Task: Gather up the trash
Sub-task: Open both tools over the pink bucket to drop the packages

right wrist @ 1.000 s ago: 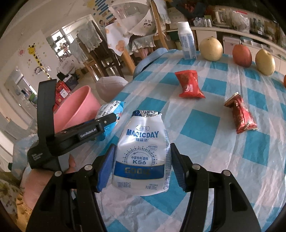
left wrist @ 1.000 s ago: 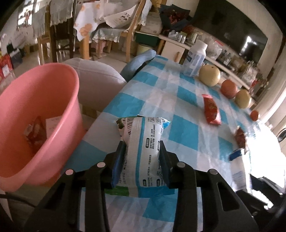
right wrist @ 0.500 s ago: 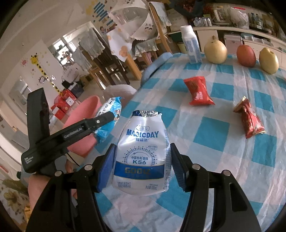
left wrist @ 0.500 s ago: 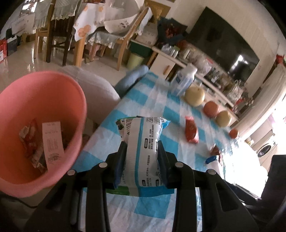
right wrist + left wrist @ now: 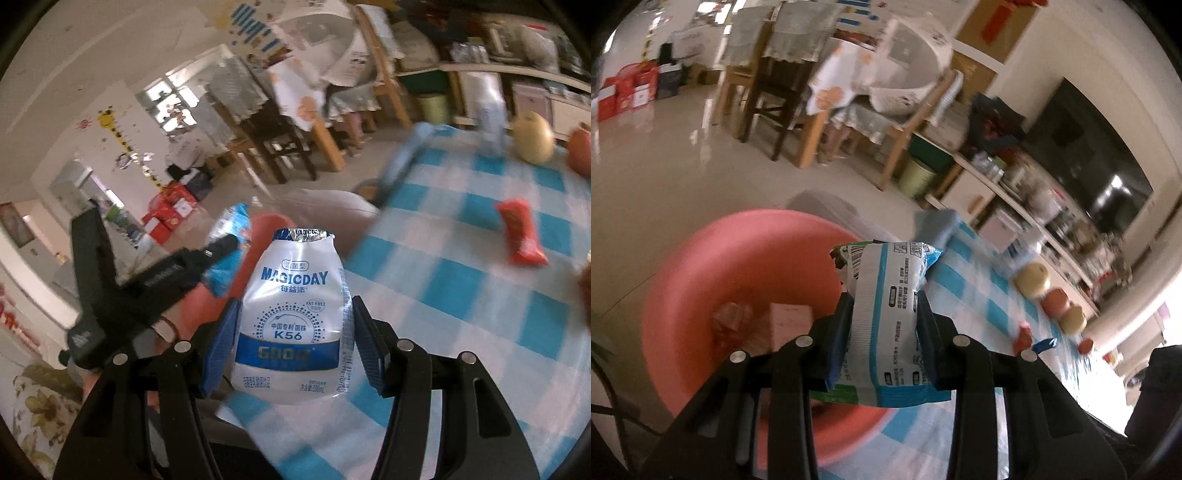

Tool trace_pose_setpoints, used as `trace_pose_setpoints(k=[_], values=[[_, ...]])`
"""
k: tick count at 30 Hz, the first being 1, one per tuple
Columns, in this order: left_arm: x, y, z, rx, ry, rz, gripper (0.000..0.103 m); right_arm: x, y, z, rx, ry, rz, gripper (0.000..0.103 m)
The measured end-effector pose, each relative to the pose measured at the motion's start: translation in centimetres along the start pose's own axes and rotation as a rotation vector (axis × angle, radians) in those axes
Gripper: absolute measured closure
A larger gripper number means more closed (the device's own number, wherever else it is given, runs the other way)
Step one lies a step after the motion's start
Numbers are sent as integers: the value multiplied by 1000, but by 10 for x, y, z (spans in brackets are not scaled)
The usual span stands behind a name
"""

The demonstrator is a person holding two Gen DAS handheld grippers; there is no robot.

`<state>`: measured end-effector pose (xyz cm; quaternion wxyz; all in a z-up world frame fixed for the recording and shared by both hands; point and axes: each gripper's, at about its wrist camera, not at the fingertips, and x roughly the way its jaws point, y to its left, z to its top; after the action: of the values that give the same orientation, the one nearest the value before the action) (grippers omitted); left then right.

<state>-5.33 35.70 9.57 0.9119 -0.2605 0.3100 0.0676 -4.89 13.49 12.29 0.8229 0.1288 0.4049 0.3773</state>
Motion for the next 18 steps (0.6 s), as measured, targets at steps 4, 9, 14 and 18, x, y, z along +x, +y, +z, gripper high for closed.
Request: trace_pose_setpoints(k=[4,9,14,18], values=[[1,25,9,-59,-8,26,67,27,25,15,-35,13,27,42],[8,48,15,-110,10,68,66,60,45,25,-52,30,46,42],[9,57,16,-132,19,136,47,80,36,22,16,51,35,27],[4,51,19,-106,-13,154,37,65,26,14,8,13,-43,23]])
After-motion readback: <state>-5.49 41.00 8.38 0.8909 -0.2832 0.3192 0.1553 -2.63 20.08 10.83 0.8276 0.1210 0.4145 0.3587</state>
